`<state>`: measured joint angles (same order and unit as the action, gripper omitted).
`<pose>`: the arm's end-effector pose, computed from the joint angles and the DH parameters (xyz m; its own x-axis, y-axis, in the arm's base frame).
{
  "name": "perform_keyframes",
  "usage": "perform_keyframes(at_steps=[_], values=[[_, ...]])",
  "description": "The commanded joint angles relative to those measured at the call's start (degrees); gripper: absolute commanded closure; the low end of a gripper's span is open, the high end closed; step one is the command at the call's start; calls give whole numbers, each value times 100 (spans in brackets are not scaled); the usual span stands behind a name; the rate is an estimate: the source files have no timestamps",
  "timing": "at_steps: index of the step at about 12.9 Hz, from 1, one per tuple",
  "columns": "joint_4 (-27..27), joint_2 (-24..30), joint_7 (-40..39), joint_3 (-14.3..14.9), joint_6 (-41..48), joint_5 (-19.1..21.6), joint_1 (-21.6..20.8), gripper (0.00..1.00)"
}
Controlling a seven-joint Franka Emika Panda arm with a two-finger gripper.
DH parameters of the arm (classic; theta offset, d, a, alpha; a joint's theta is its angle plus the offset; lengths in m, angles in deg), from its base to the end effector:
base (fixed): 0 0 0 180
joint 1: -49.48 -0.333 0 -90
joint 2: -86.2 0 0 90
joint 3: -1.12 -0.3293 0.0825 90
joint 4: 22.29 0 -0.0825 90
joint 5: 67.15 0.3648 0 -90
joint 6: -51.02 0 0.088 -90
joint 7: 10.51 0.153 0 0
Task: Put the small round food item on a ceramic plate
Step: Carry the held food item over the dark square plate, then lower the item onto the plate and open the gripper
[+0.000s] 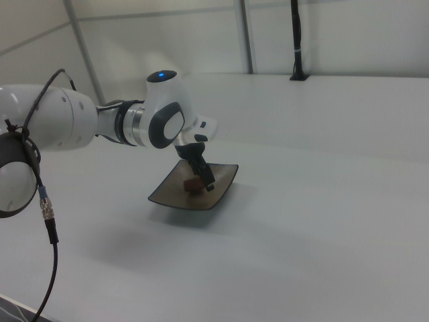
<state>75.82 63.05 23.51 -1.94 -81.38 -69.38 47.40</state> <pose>0.6736 0.0552 0.3518 0.8674 -0.4687 0.1675 -0.4583 -0.8833 -0.0982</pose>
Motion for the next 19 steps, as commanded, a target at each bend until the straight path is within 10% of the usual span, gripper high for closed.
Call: perform_keyframes(at_steps=[1, 9, 12, 19], values=[[-151, 38, 104, -2, 109, -59, -12, 0], [5, 1442, -4242, -20, 3789, -50, 14, 0], [717, 2550, -4300, 42, 3408, 317, 347, 0], [1035, 2614, -3605, 112, 2624, 478, 252, 0]])
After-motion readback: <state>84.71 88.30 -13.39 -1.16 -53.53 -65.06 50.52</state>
